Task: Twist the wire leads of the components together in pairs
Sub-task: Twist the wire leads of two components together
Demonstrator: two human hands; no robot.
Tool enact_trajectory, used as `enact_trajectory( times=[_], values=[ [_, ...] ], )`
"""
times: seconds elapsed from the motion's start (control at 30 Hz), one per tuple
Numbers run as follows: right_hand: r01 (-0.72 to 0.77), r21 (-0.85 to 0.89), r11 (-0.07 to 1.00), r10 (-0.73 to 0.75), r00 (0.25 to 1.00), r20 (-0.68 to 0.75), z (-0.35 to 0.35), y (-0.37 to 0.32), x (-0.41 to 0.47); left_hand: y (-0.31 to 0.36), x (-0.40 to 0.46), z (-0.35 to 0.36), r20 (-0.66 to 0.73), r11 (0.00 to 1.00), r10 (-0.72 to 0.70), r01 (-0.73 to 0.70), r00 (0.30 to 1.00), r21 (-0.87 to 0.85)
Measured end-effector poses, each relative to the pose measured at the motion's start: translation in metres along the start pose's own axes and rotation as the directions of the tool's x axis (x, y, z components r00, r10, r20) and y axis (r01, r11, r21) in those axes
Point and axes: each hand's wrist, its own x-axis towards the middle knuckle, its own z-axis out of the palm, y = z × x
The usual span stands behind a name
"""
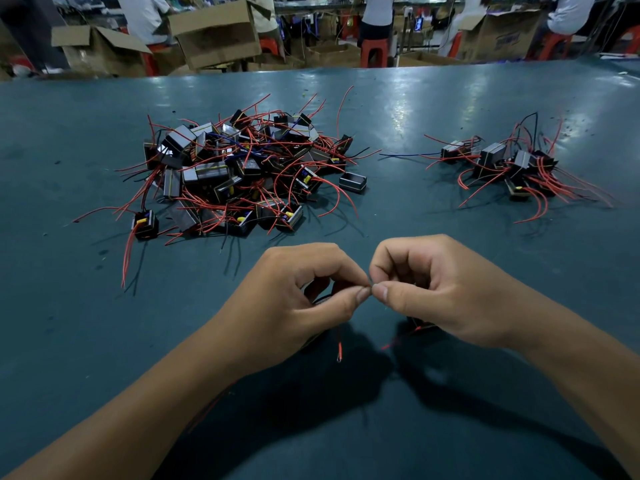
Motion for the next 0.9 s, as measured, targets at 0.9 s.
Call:
enact_trajectory(
  times=[0.9],
  values=[
    [0.019, -0.111, 0.994, -0.019, 1.000, 0.004, -0.0031, -0.0004, -0.0001, -0.0066, 0.0021, -0.0021, 0.038, 1.000, -0.007, 0.007, 0.999, -0.006]
  ],
)
